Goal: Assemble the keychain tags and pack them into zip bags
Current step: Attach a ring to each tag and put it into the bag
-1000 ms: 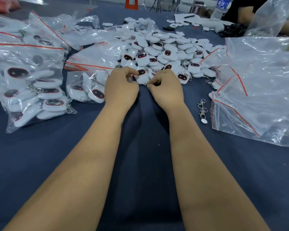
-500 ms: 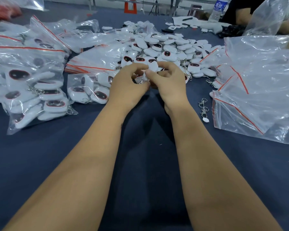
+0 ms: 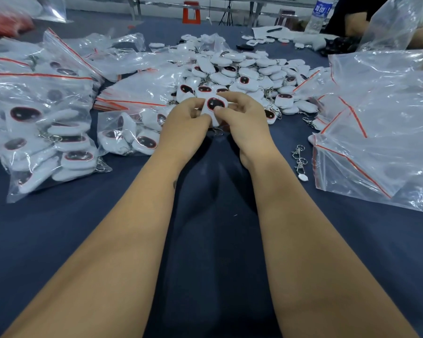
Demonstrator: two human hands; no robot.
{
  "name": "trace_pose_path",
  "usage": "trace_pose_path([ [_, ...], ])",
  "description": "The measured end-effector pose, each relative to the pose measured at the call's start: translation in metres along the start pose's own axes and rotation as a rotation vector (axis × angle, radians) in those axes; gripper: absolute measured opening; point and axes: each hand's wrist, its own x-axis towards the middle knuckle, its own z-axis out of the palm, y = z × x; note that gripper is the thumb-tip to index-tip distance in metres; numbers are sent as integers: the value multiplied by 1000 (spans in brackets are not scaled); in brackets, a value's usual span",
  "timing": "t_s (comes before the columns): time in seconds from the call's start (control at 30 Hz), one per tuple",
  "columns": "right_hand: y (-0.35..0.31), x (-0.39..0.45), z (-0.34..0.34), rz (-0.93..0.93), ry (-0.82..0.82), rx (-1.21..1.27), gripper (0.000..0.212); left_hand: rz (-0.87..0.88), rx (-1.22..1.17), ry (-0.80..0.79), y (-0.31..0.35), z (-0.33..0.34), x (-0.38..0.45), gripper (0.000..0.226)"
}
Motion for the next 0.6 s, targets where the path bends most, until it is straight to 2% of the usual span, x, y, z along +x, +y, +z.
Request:
trace_pose_path([
  [0.17,-2,1,-1,24,6,74,22,-3,-13,16,2,-1,0,10],
  [0.3,-2,-1,0,-31,-56,16,28,-22,14,-2,3,0,-2,18],
  [0.47,-1,-1,2,-8,-73,-6,30,-29,53,-24,-1,-1,2,15],
  [0.6,1,1,3,6,-59,-40,27,1,159,-55,-2,-2,3,3],
])
